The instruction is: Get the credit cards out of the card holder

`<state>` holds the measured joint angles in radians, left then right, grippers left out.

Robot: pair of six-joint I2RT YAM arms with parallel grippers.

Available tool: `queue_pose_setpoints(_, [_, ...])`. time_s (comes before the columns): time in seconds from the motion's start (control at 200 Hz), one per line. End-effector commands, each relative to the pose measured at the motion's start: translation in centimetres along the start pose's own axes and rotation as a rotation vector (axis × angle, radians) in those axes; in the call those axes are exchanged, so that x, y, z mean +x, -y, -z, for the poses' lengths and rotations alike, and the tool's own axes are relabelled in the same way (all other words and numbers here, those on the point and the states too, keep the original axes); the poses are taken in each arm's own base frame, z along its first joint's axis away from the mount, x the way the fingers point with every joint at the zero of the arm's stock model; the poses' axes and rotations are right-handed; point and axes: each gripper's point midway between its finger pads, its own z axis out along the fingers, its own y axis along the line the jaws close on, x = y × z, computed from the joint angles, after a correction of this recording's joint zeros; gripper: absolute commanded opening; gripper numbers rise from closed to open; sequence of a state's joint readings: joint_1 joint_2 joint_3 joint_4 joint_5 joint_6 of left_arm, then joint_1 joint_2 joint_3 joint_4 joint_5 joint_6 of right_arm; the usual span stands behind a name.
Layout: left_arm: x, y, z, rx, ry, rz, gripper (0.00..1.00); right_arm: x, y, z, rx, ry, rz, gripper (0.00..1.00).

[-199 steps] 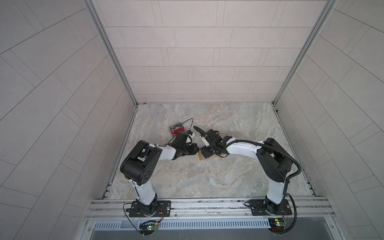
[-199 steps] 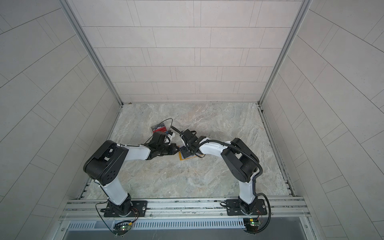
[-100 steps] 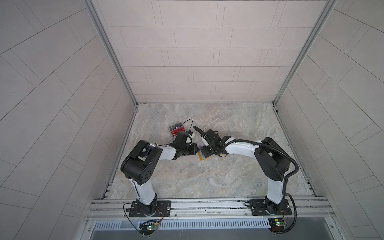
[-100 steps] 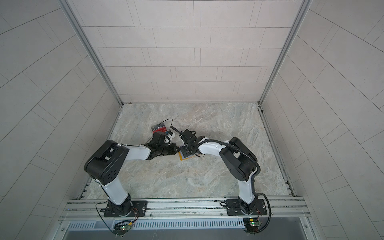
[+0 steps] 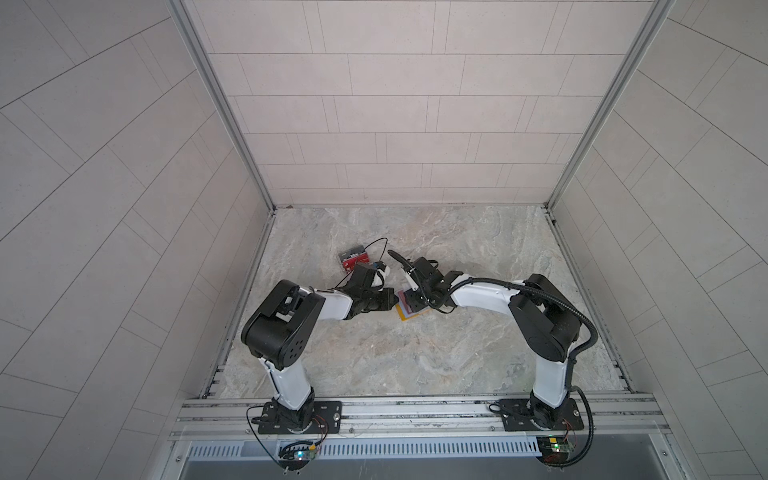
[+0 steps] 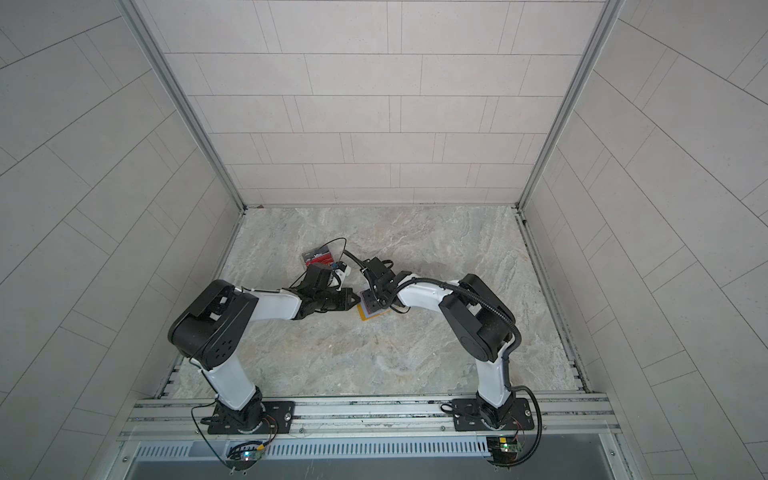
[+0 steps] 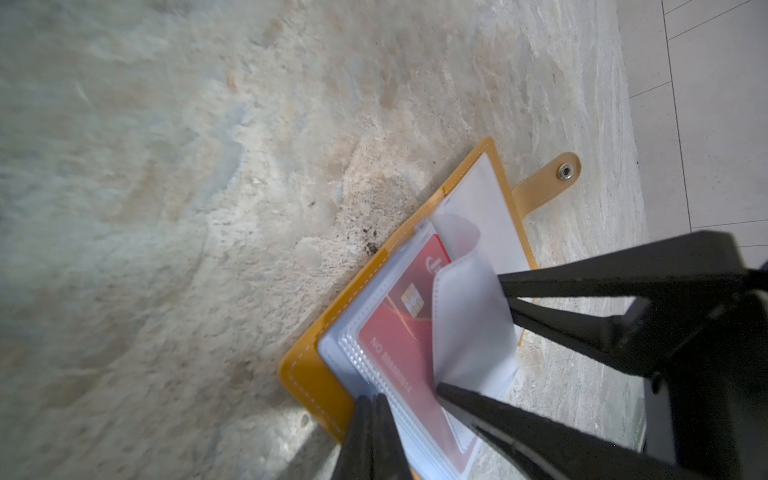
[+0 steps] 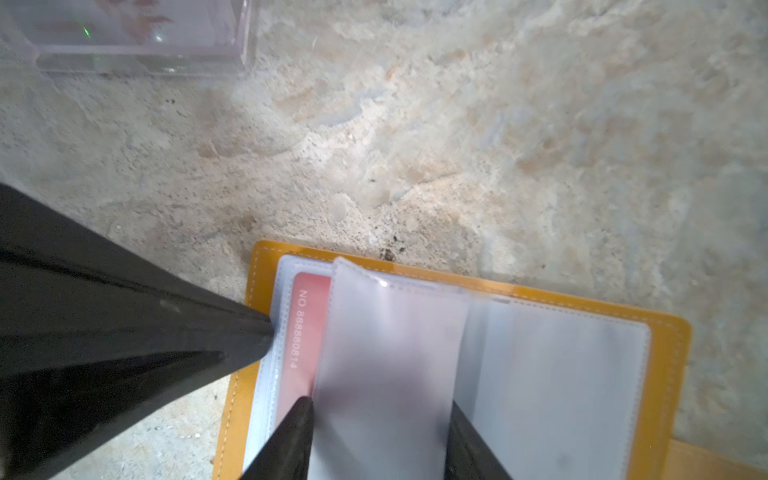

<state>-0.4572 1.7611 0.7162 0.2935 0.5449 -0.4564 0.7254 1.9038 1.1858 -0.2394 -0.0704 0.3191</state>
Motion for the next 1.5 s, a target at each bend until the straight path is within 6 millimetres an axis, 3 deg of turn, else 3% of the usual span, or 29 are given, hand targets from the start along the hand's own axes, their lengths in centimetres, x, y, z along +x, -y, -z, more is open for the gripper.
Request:
queue_pose_setpoints(0.0, [1.5, -1.1, -0.3, -0.045, -0.061, 0.003, 0.03, 1.1, 2.1, 0.7, 0.093, -0.041, -0.004, 0.49])
queue_pose_setpoints(0.686, [1.5, -1.0, -0.3, -0.051, -0.075, -0.005, 0.03, 0.4, 5.7, 3.5, 0.249, -0.027, 0.01, 0.42])
queue_pose_setpoints(1.116, [1.6, -1.1, -0.3, -0.057, -0.08, -0.008, 0.03, -0.6, 7.5, 6.8, 0.35, -0.008, 0.027, 0.43])
queue_pose_setpoints(1.352, [1.6, -1.1, -0.3, -0.058, -0.087, -0.018, 0.03, -2.7, 4.7, 9.9, 0.099, 0.027, 0.032, 0.45])
queue_pose_setpoints(1.497, [1.4, -1.0, -0.3, -0.06, -0.088, -0.032, 0.03, -3.0, 3.1, 10.4, 0.006, 0.01, 0.059, 0.45])
